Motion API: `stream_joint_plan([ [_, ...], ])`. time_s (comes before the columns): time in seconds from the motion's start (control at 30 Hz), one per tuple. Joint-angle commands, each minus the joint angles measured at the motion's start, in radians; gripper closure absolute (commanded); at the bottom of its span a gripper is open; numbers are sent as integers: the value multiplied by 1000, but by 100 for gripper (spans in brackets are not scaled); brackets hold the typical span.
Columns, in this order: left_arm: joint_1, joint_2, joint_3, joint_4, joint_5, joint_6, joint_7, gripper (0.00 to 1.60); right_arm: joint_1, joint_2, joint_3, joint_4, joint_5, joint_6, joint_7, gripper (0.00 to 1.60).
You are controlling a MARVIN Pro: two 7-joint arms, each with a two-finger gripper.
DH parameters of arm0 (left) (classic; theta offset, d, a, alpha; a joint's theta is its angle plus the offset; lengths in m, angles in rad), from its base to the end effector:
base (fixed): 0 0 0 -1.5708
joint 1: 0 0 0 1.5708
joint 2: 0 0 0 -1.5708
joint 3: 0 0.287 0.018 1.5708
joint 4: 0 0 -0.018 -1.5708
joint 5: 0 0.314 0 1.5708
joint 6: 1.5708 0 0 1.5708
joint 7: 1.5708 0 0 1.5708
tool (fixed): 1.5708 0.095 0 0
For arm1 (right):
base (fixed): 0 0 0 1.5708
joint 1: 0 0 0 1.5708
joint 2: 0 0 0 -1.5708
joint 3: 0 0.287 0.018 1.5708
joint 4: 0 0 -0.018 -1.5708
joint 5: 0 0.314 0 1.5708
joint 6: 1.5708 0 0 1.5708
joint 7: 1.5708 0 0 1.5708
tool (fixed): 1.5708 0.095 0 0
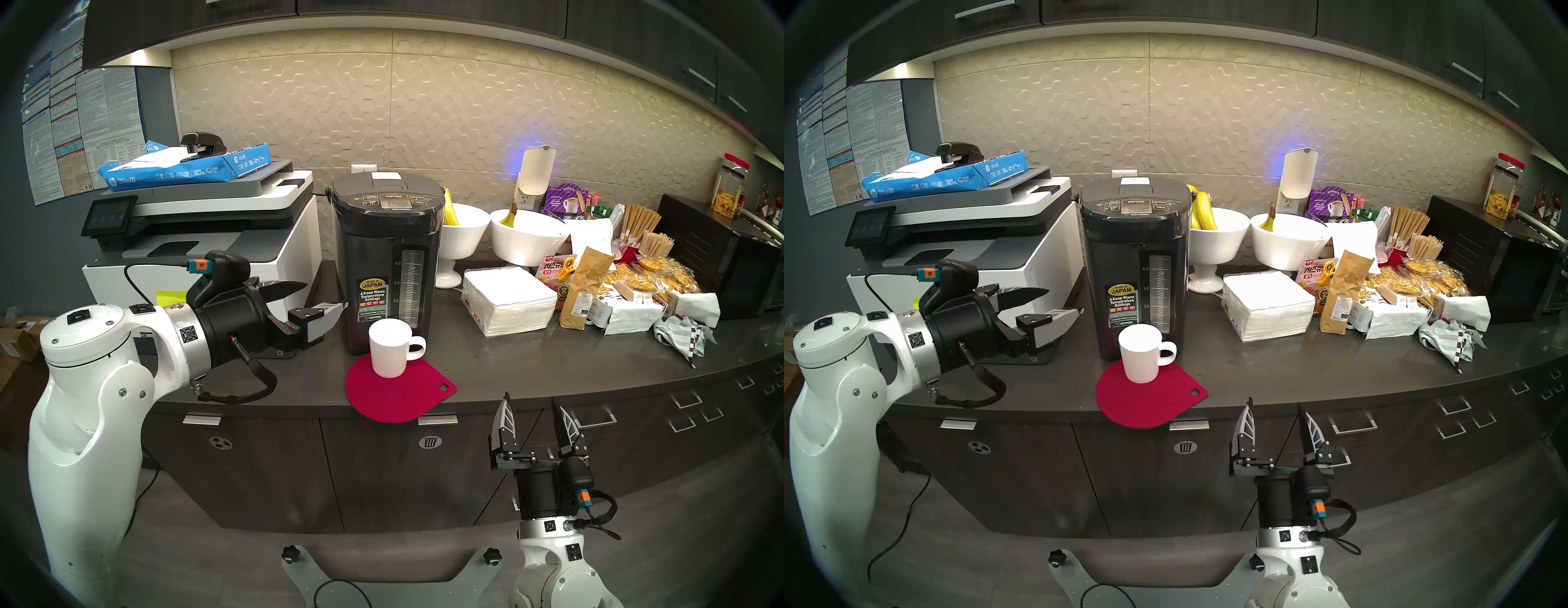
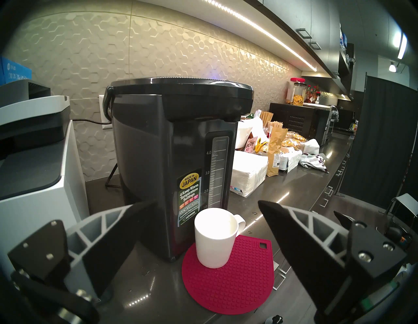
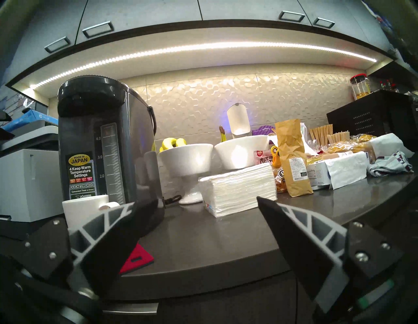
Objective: Press the water dispenser button and fill the cup
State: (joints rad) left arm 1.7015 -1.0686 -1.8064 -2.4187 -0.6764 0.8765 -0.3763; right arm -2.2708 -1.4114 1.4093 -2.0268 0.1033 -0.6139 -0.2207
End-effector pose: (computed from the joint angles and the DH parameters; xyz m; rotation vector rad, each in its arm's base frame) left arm 0.3007 0.0220 -0.0753 2.0155 -0.6375 1.6637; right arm 0.2123 0.0170 -0.2960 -1.7742 0.2052 -2.4823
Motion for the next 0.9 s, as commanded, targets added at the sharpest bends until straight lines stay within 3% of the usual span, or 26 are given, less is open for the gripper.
stream_joint_plan([
  [0.0,-1,2,-1,-9,1,0,-1,0,27,-37,-1,21,-2,-113,5,0],
  [0.27,-1,2,-1,-9,1,0,-1,0,50,-52,-4,79,-8,-234,9,0],
  [0.33,-1,2,-1,-9,1,0,-1,0,61,-58,-7,107,-13,-300,7,0],
  [0.37,-1,2,-1,-9,1,0,-1,0,58,-50,-7,93,-6,-259,5,0],
  [0.53,-1,2,-1,-9,1,0,-1,0,78,-56,-12,134,-11,-341,-2,0],
  [0.87,-1,2,-1,-9,1,0,-1,0,99,-54,-22,163,-27,-346,-35,0],
])
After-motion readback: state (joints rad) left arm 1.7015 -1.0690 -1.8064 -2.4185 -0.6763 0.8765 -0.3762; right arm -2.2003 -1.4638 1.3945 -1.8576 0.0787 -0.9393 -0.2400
